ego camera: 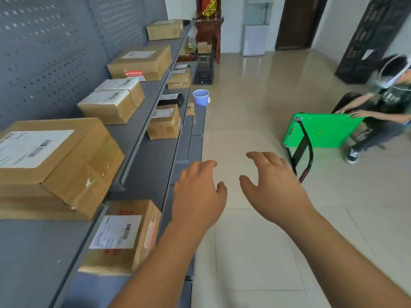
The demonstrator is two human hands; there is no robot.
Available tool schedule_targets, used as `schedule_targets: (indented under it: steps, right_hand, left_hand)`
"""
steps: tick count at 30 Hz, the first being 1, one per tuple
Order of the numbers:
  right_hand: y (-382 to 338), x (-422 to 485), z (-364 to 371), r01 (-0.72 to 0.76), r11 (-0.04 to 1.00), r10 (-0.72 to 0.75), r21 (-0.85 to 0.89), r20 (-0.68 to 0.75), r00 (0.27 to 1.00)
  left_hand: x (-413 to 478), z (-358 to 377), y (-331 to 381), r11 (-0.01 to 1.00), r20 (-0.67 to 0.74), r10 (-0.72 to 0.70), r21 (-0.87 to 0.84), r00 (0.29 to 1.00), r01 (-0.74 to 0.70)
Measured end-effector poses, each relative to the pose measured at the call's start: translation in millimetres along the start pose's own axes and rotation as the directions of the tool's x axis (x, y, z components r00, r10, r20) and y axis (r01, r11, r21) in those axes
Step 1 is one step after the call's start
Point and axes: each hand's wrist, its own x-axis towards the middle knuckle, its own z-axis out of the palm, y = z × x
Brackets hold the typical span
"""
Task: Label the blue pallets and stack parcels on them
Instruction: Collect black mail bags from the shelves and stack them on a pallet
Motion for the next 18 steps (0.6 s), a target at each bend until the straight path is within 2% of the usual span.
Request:
schedule_targets:
  steps: [6,11,18]
  right_hand:
    - [39,69,8,-0.081,0.997,0.081,0.005,-0.033,0.996]
    - [85,146,16,-0.126,0.992,0.126,0.022,-0.014,0.992]
    - [121,274,4,-0.050,0.999,0.050,0.006,0.003,0.999]
  left_hand:
    - [79,33,6,0.999,0.060,0.030,0.014,0.998,-0.031]
    - [161,60,26,0.998,0.046,0.022,0.065,0.999,-0.025]
    - [271,90,63,0.997,0.015,-0.019,0.077,1.000,0.018]
